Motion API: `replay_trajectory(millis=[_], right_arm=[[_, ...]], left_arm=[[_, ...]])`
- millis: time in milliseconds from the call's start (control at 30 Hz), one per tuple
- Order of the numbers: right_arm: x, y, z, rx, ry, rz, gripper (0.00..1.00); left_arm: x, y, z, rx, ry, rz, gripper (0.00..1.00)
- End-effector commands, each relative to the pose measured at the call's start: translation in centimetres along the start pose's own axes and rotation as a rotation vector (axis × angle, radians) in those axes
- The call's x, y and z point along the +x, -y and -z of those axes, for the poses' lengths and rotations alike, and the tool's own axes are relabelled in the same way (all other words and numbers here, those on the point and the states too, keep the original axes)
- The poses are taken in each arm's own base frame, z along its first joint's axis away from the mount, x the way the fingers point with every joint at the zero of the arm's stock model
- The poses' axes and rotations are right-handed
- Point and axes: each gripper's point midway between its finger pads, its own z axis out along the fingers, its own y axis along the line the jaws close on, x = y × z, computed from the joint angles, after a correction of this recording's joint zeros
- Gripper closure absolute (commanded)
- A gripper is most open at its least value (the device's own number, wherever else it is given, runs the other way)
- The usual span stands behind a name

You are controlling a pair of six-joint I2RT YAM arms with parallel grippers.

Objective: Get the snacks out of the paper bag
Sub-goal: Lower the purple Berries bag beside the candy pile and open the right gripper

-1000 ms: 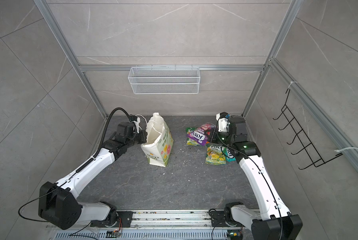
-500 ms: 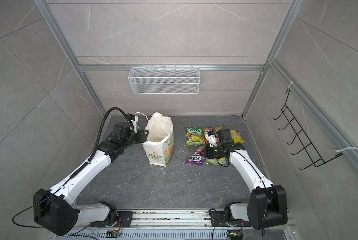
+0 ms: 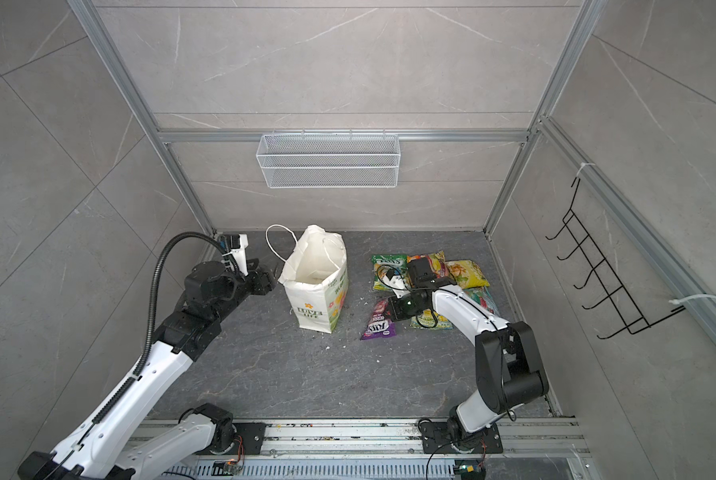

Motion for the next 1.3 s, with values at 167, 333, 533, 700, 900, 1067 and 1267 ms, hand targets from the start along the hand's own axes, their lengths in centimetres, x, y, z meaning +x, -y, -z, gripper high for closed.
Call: replay_trajectory(millis=[167, 333, 533, 700, 900, 1067, 1267], right_arm=[[-1.0, 2.3, -1.1, 0.097, -0.037, 0.039, 0.87], [-0.7, 3.6, -0.3, 0.19, -0.028, 0.005, 0.58], [-0.7, 5.2, 1.3, 0.326, -0.016, -0.042, 0.57], [-1.0, 6.7, 2.3, 0.43, -0.005, -0.082, 0.82], [-2.9, 4.1, 4.7, 0.406, 0.108, -0.072, 0.82], [-3.8, -2.0, 1.7, 0.275, 0.104, -0.022, 0.79], [-4.1, -2.4, -2.6, 0.178, 0.234, -0.274, 0.81]], left_arm=[[3.3, -7.7, -2.1, -0.175, -0.03, 0.172, 0.33], [7.2, -9.4, -4.2, -0.19, -0.11, 0.245, 0.39], [11.3, -9.6, -6.4, -0.164, -0.219, 0.273, 0.43], [13.8, -9.1, -7.6, -0.123, -0.294, 0.308, 0.48], [15.5, -9.1, -7.5, -0.114, -0.335, 0.329, 0.49], [16.7, -9.2, -7.6, -0.113, -0.354, 0.346, 0.5], [17.2, -8.9, -7.9, -0.091, -0.364, 0.36, 0.52]])
